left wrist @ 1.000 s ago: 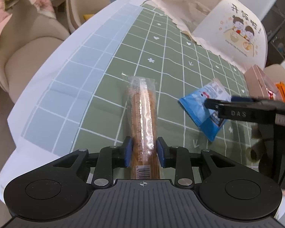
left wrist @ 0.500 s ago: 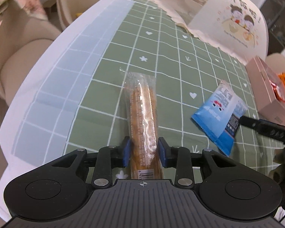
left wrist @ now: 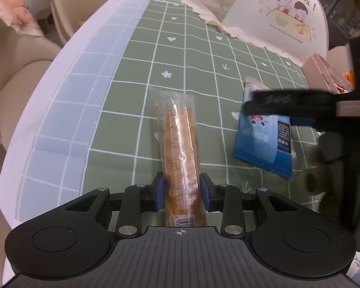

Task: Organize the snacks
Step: 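Lift the bread stick with the left tool while the right tool regrasps the blue biscuit pack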

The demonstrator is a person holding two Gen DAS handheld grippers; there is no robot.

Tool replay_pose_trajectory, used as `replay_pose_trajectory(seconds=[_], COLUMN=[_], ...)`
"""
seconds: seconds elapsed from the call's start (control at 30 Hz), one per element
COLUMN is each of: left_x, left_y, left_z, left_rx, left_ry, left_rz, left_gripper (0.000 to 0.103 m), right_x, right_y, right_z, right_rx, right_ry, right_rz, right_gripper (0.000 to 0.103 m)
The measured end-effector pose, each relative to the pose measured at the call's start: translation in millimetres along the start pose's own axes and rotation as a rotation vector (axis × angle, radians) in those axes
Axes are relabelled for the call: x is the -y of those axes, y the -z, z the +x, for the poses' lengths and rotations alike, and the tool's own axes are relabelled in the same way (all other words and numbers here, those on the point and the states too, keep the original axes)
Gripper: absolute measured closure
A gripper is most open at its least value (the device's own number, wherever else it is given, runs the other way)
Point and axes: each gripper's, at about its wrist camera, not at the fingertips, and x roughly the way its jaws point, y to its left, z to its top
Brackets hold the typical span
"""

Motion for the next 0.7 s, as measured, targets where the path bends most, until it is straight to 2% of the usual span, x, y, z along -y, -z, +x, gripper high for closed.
replay_pose_trajectory(seconds=[0.07,0.2,0.37,0.43,0.5,0.7], left_x=[0.4,0.7,3.7,5.1,5.4,11.5], left_y=[-0.2,-3.5,-8.9,-11.3,-12.7,-18.5], left_z=[0.7,2.6,7.2,9.4,11.0,13.9], left_rx=[0.001,0.000,0.007,0.014,0.024,0.004], left_ry=[0.005,0.012,0.018,0.022,0.029,0.011], left_rz=[0.000,0.000,0.007,0.014,0.021,0.057], left_gripper=[0.067,0.067,0.066,0.066,0.066,0.064], right_x=[-4.0,12.5,46.7,51.1,50.5,44.6], right_y=[3.3,19.1,41.9,42.2,41.5,26.2], right_z=[-1.5,-11.7,-25.0,-23.6,-21.8,-8.4], right_rx=[0.008,0.015,0.049,0.049,0.047,0.109], right_ry=[-0.008,-0.056,-0.069,-0.068,-0.071,-0.123], right_rz=[-0.066,-0.122,-0.126,-0.124,-0.126,-0.212], right_gripper=[0.011,0.011,0.008,0.006,0.000,0.000])
